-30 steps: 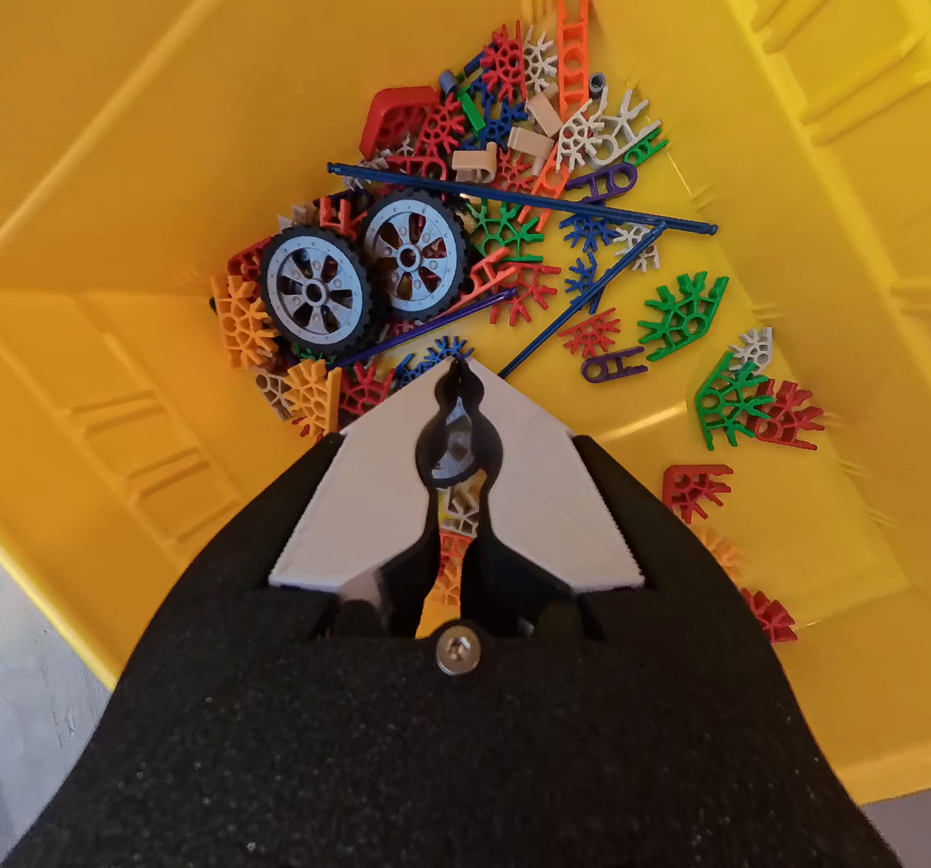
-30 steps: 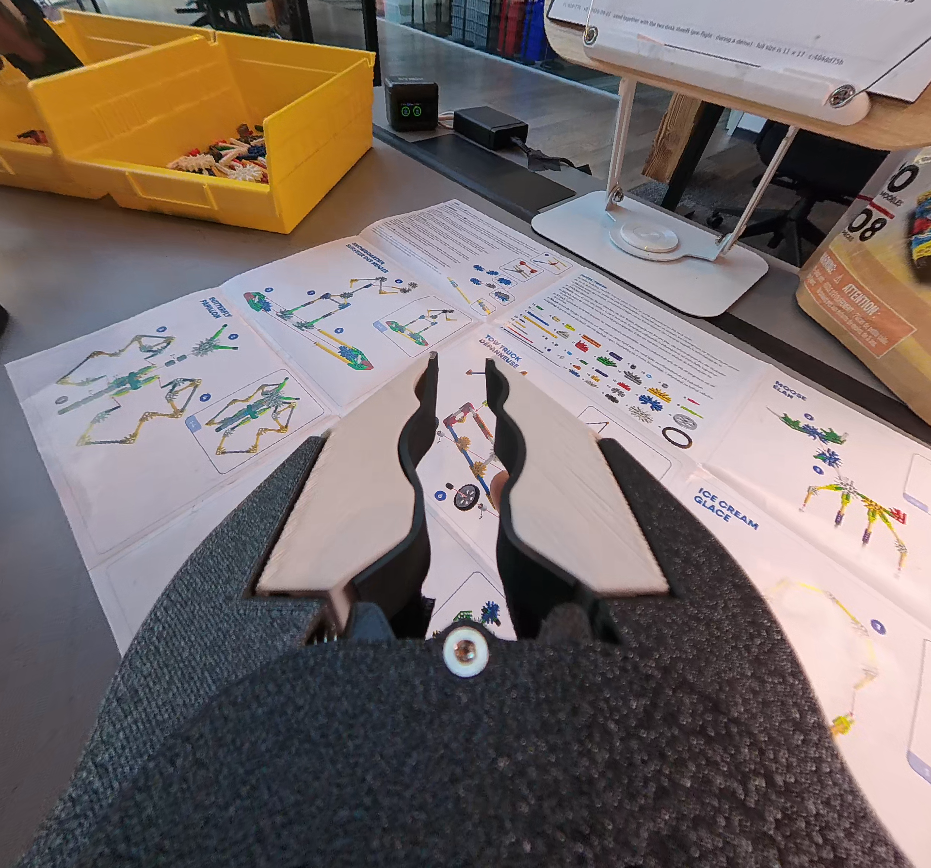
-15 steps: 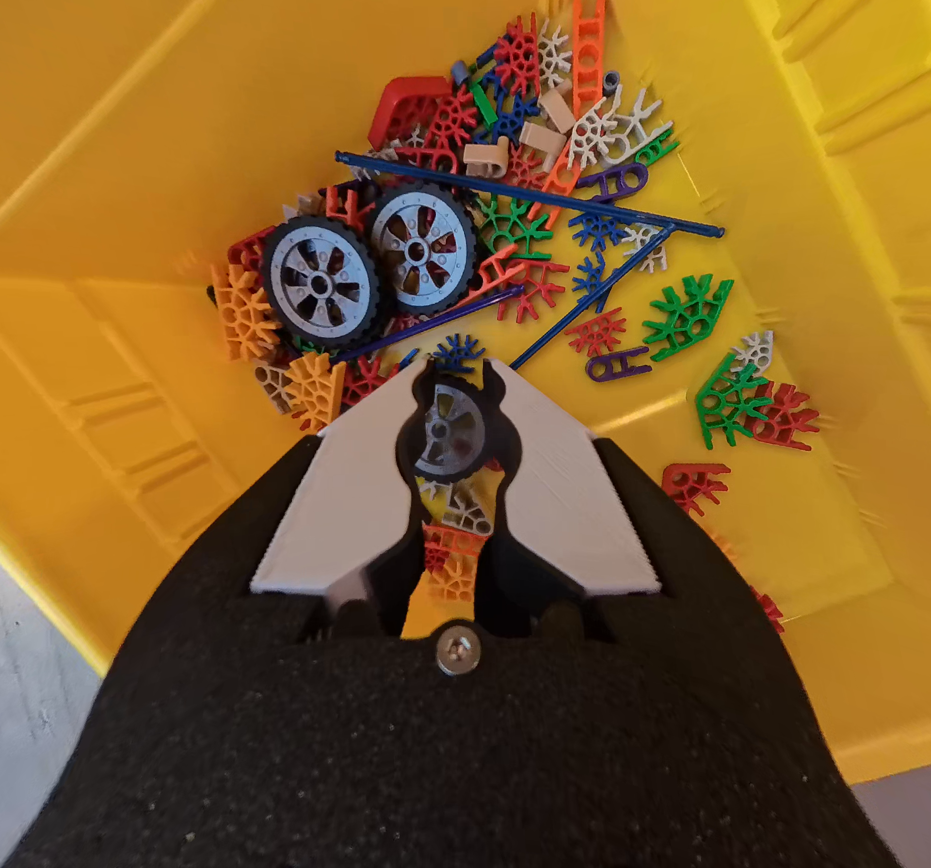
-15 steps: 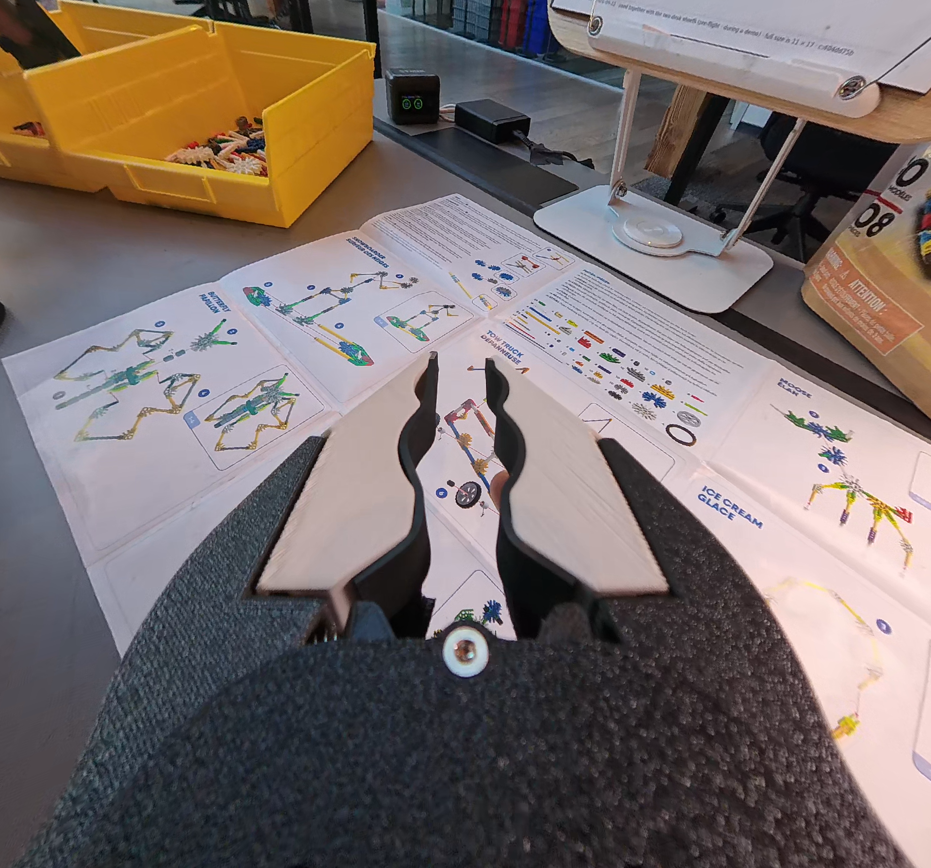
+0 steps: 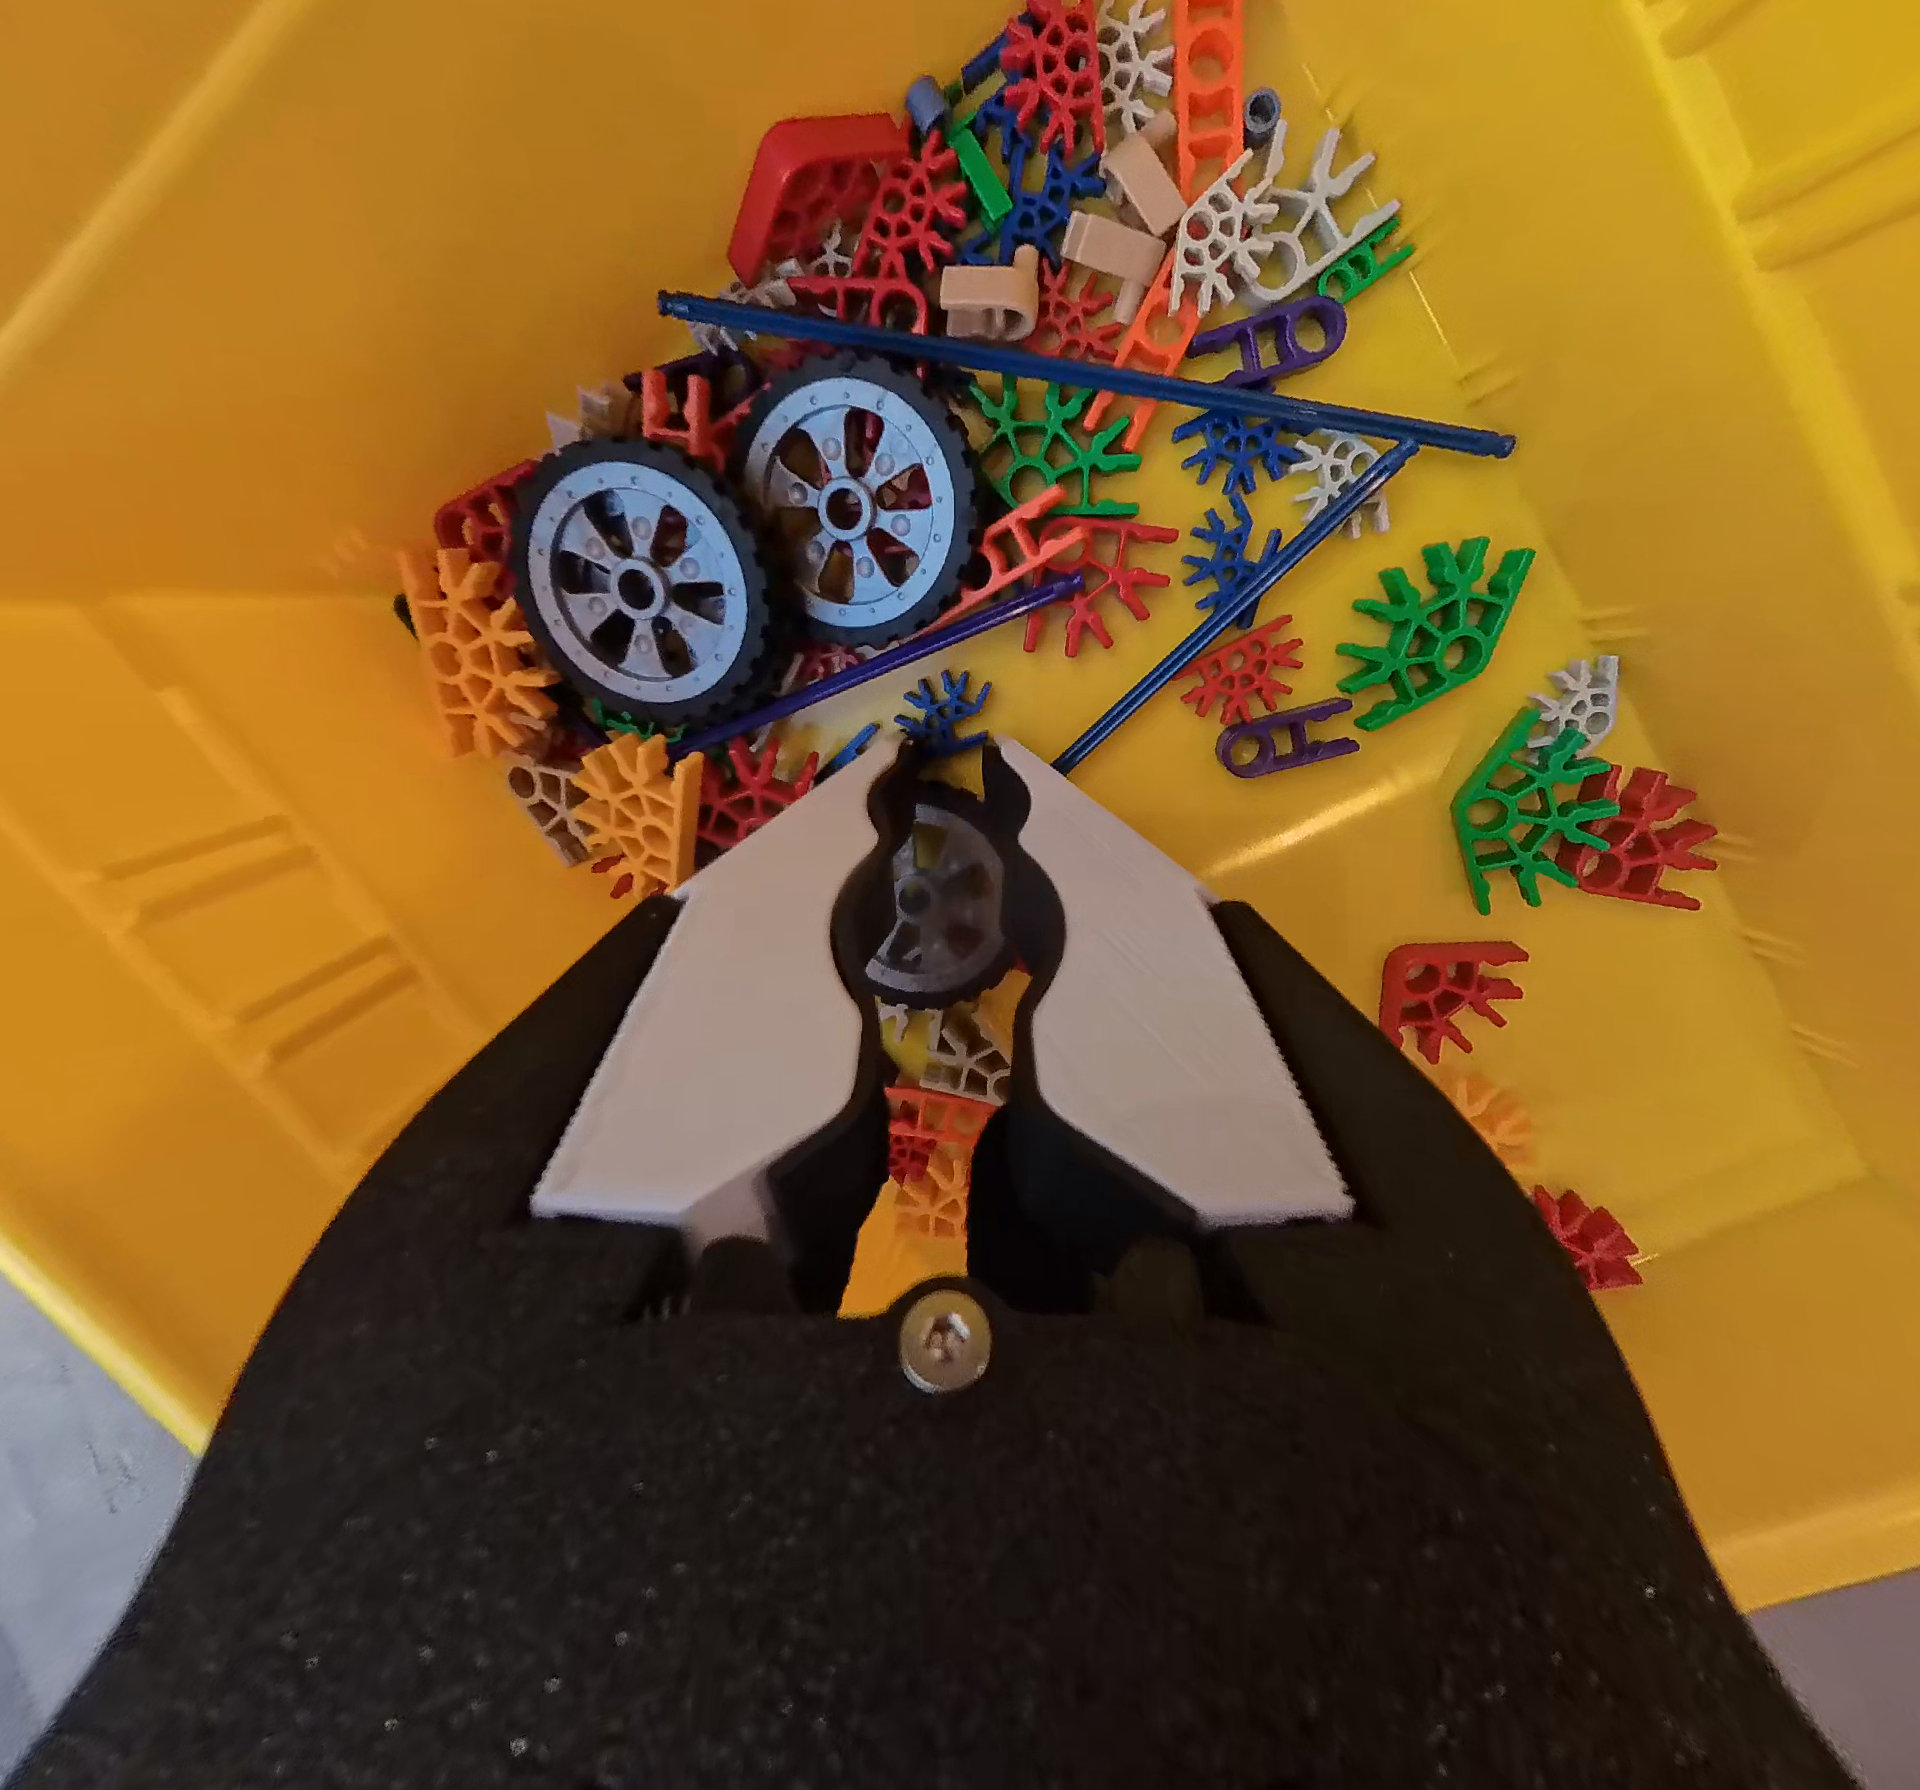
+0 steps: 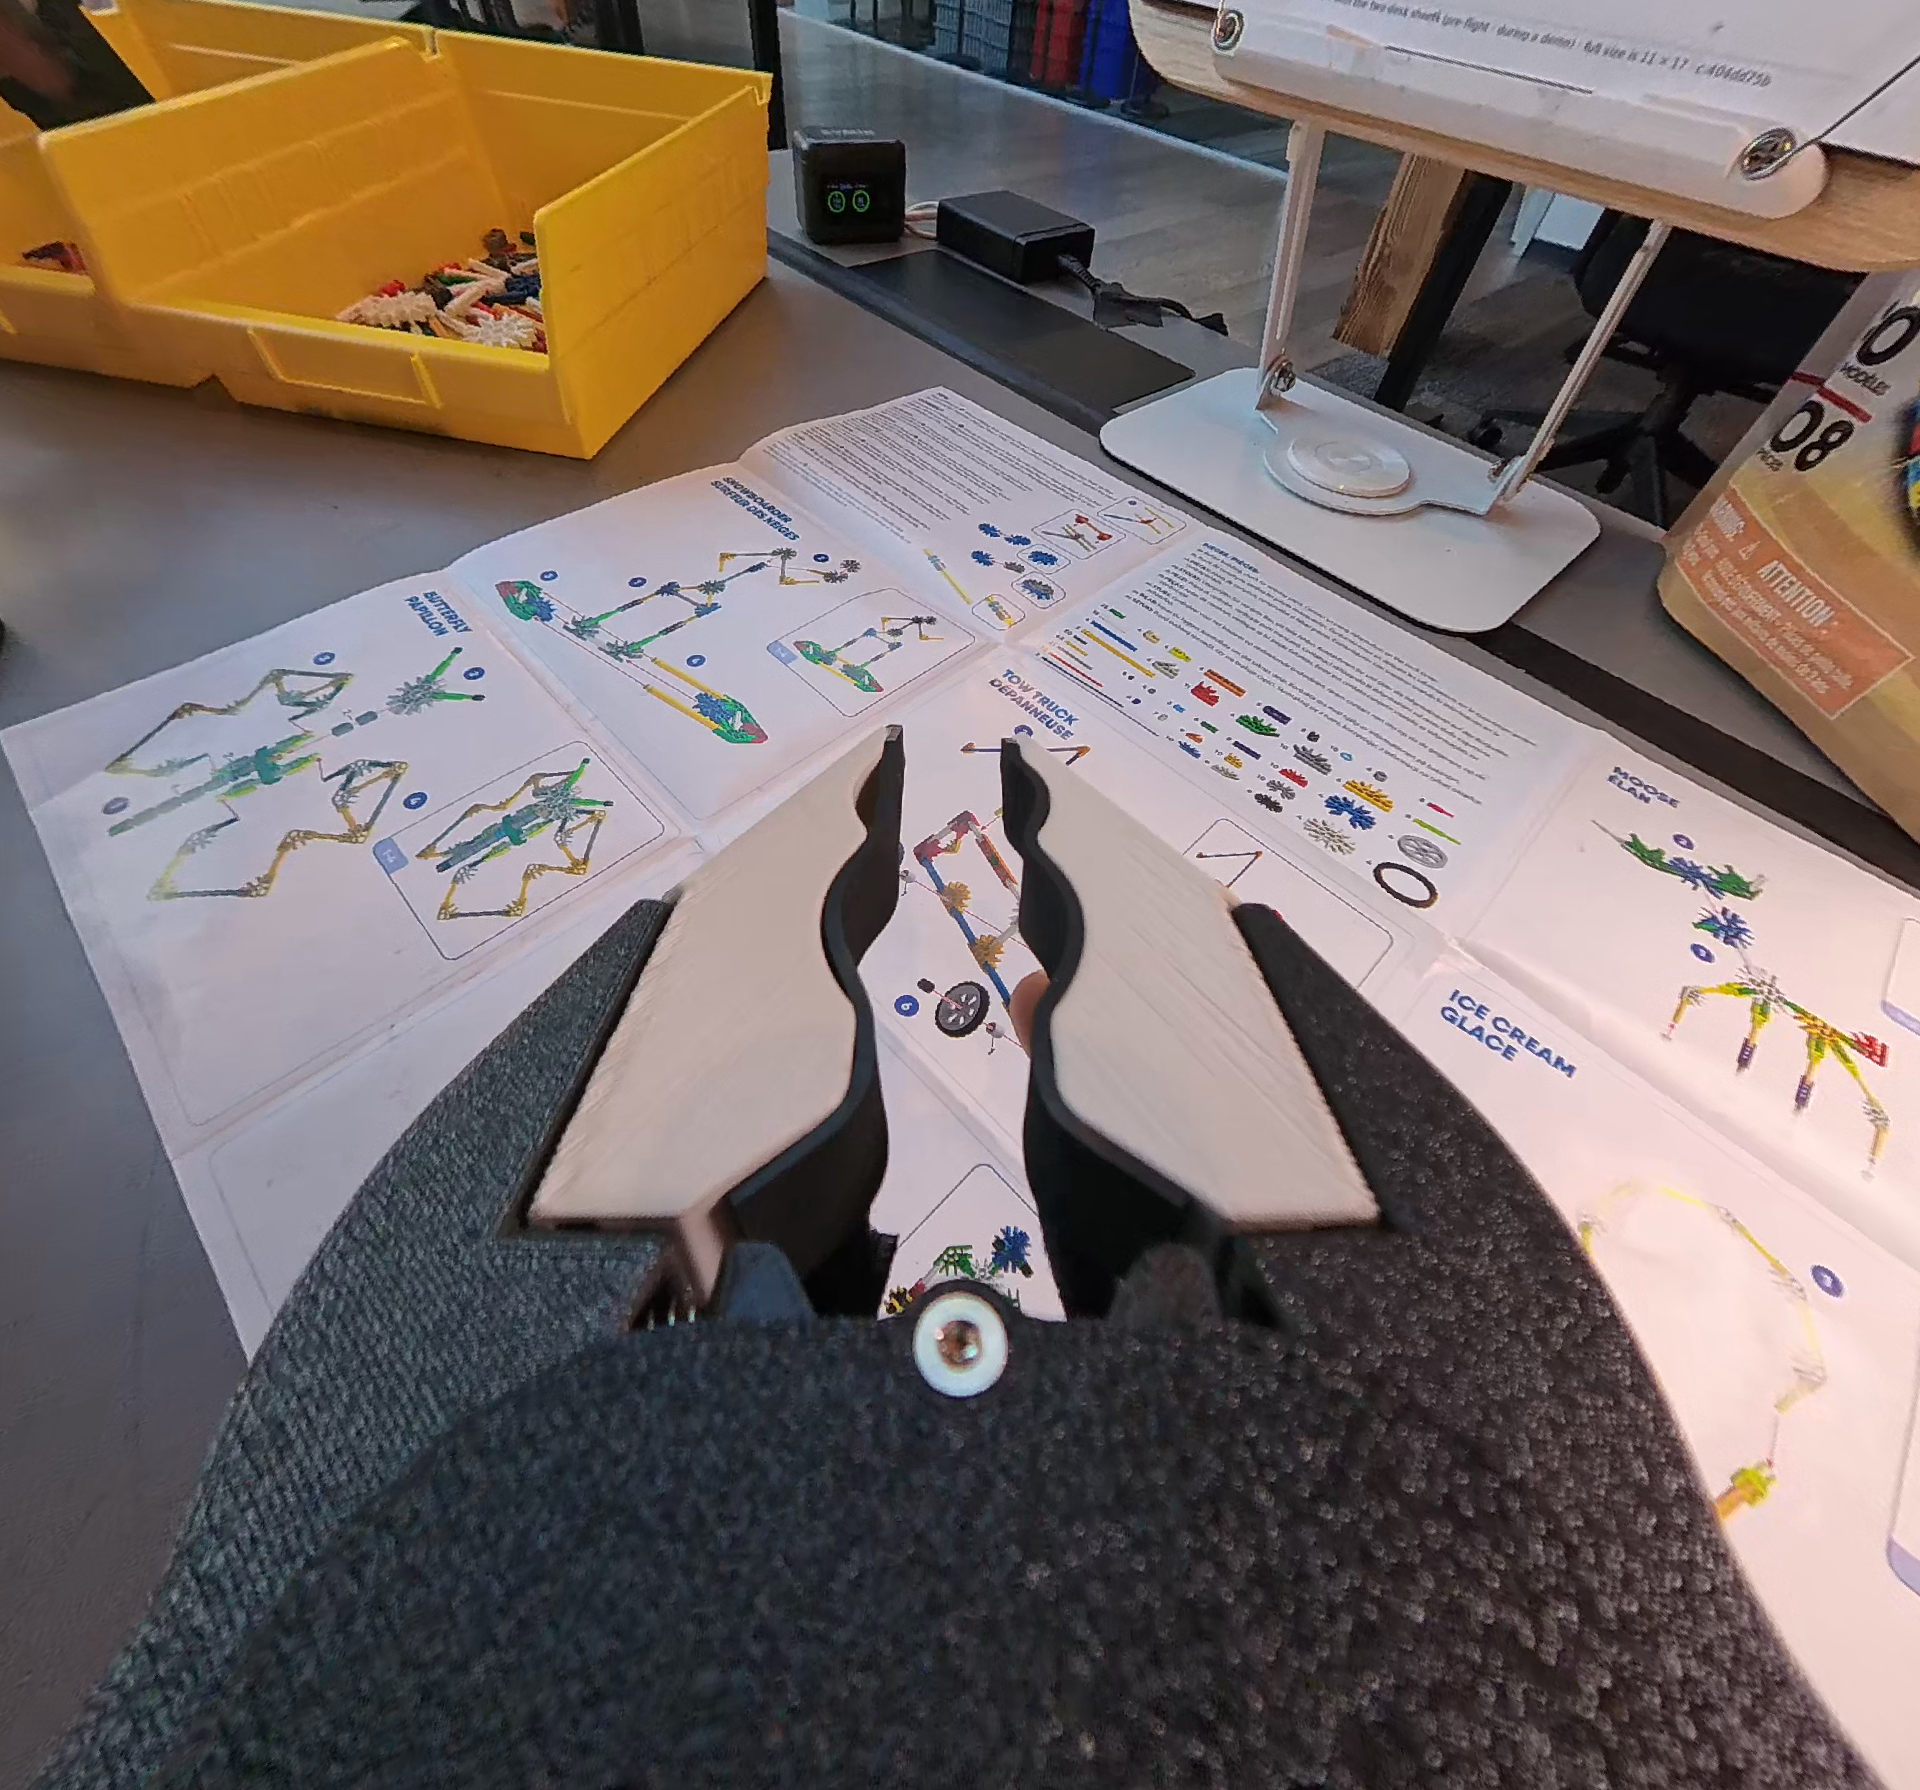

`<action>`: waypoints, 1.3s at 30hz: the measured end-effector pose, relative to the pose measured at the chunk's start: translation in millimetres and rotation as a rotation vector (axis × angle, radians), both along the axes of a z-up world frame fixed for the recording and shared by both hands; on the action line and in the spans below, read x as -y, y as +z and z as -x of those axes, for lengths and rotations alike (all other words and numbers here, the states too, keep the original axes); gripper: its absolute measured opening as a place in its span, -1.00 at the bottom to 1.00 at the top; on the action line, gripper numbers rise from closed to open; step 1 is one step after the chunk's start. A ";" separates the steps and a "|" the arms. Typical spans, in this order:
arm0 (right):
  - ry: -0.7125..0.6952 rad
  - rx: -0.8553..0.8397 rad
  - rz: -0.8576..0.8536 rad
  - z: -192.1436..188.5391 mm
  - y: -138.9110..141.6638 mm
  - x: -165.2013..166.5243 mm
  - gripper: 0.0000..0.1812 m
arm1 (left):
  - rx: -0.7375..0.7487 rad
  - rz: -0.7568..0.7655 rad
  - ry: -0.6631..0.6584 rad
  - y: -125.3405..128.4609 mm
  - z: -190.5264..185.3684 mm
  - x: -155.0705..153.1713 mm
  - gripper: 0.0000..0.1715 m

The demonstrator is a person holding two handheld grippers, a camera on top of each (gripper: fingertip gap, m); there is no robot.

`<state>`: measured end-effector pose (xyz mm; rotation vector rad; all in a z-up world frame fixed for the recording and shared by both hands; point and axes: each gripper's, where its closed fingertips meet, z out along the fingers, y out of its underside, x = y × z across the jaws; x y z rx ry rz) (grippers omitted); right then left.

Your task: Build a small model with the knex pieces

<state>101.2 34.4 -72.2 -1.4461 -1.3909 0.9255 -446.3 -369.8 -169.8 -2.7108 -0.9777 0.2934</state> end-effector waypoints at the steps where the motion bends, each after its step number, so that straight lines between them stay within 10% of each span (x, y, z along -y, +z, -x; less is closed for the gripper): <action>1: -0.001 -0.001 0.002 0.0 0.1 -0.4 -0.81 | -0.004 0.002 -0.006 0.2 0.0 -0.2 -0.86; 39: 0.009 0.032 0.011 3.3 -13.2 0.6 -0.81 | 0.067 -0.105 0.022 -1.5 -4.3 -8.1 -0.88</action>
